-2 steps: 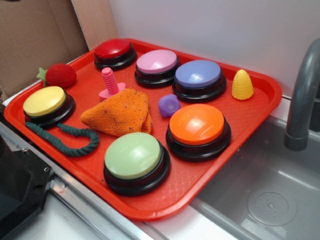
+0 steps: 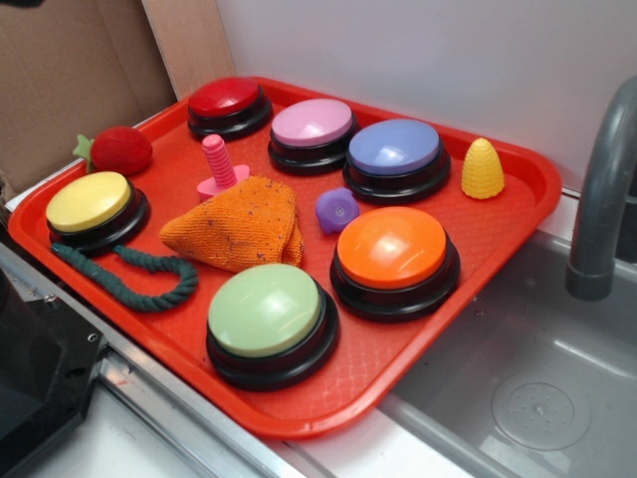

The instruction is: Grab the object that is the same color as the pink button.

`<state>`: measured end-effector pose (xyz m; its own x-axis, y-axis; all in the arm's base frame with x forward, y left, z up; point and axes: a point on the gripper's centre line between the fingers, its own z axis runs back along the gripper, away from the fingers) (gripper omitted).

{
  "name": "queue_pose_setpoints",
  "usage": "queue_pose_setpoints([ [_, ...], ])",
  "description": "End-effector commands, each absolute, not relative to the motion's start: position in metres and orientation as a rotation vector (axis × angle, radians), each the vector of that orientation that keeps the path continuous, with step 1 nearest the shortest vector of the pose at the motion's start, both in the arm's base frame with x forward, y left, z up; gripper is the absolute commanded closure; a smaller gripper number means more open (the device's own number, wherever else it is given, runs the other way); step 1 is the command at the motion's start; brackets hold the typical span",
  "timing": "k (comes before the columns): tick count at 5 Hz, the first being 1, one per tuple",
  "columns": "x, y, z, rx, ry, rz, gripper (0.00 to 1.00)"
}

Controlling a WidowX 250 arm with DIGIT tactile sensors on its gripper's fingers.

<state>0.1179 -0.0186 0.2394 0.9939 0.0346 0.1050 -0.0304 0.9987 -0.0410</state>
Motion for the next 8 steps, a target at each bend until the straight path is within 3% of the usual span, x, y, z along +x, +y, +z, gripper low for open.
queue_pose_setpoints([
  [1,0.149,-0.006,0.214,0.008,-0.182,0.135,0.0],
  [3,0.19,0.018,0.163,-0.074,-0.126,0.255,0.0],
  [4,0.204,0.025,0.139,-0.007,-0.133,0.368,0.0],
  [6,0.231,0.04,0.093,0.04,-0.136,0.398,0.0],
  [7,0.242,0.045,0.078,0.034,-0.149,0.369,0.0],
  [8,0.247,0.053,0.066,-0.027,-0.141,0.348,0.0],
])
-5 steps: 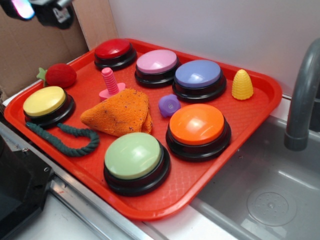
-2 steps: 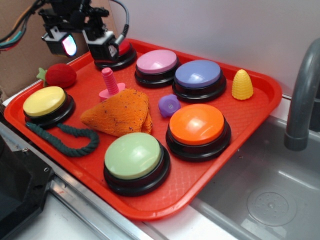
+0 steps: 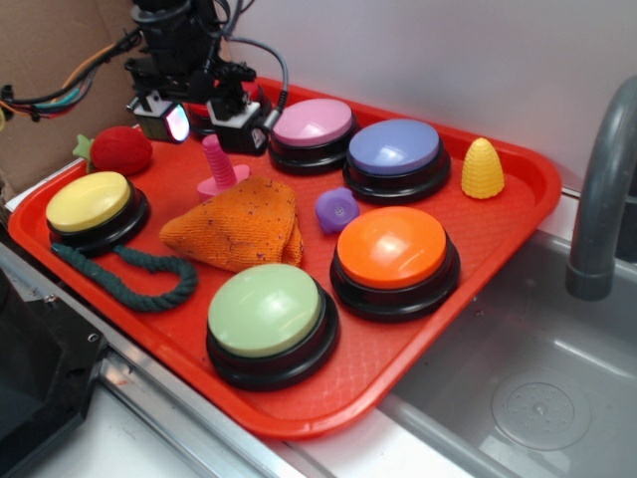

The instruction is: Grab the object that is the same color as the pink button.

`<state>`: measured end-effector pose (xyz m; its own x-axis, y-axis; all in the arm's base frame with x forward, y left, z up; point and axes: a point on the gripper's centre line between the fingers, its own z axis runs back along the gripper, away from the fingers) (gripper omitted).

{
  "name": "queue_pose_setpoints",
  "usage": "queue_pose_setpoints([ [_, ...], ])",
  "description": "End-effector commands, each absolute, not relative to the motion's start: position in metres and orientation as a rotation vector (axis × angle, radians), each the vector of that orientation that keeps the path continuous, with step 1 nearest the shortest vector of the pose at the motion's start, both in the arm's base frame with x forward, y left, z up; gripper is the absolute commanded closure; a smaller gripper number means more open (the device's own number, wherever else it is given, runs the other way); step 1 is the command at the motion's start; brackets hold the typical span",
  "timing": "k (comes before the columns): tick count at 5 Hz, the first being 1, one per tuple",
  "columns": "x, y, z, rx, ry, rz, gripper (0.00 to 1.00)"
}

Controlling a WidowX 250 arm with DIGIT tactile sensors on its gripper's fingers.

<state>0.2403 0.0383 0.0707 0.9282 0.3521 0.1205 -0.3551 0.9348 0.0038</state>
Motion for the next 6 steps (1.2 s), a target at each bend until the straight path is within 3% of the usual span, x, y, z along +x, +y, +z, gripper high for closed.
queue_pose_setpoints([
  [1,0.248,0.057,0.052,-0.015,-0.121,0.343,0.0],
  [2,0.245,0.059,0.046,-0.019,-0.107,0.349,0.0],
  [3,0.245,0.058,0.041,-0.002,-0.105,0.35,0.63],
  [4,0.246,0.06,0.042,-0.004,-0.104,0.355,1.0],
  [5,0.244,0.063,0.051,-0.023,-0.099,0.389,1.0],
  [6,0.245,0.065,0.077,-0.014,-0.116,0.336,1.0],
])
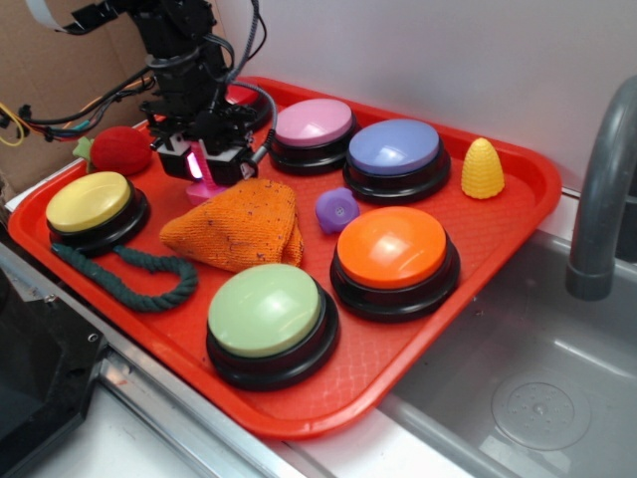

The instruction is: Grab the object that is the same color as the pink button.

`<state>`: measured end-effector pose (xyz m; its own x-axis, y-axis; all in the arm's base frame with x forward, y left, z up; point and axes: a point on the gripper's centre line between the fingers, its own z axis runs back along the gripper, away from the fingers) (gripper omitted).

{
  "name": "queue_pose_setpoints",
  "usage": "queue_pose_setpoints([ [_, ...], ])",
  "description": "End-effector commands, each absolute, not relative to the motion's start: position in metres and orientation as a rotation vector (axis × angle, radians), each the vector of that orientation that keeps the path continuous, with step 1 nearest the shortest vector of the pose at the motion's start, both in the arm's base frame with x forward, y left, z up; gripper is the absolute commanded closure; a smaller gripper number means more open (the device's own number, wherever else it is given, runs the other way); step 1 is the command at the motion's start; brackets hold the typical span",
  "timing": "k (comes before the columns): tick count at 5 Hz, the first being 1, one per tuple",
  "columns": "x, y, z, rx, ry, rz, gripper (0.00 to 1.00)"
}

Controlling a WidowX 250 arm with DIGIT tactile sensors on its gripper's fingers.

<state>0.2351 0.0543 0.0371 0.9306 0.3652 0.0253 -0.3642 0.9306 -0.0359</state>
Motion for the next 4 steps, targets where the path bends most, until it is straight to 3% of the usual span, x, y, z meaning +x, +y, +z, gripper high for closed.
queue_pose_setpoints([
  [1,0.247,0.059,0.114,-0.026,-0.133,0.326,1.0],
  [2,0.249,0.046,0.159,-0.04,-0.184,0.262,1.0],
  [3,0.245,0.035,0.201,-0.109,-0.266,0.23,1.0],
  [4,0.242,0.027,0.215,-0.081,-0.313,0.22,1.0],
])
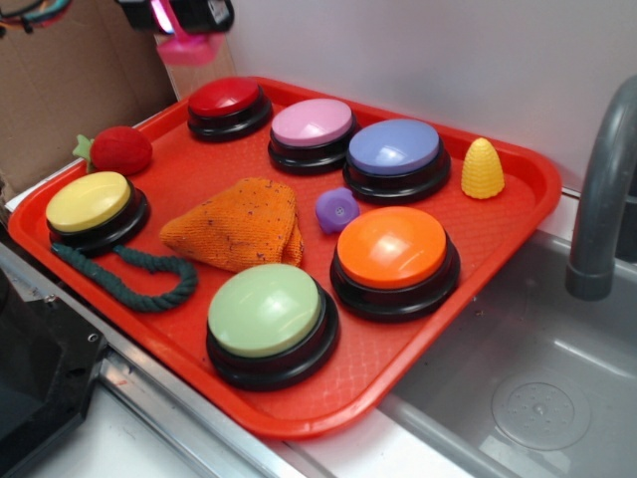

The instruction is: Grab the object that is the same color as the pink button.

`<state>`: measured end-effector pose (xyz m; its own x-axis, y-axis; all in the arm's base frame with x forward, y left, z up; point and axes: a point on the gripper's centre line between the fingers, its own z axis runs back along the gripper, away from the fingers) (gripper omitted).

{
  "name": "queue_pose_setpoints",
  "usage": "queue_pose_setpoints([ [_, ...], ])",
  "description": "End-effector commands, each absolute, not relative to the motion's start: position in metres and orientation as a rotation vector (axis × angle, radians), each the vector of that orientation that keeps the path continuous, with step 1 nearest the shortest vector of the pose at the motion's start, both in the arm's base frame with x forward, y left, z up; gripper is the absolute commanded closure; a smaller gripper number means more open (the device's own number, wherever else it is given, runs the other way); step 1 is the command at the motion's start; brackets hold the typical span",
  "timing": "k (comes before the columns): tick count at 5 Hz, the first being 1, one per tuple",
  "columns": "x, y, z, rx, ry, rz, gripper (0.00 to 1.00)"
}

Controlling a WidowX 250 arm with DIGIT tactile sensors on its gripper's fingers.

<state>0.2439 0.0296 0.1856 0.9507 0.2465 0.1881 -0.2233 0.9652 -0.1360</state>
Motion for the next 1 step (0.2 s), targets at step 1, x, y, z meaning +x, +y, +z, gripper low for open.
queue_pose_setpoints([
  [1,0.2563,0.018,0.2032,-0.005,-0.293,0.174,1.0],
])
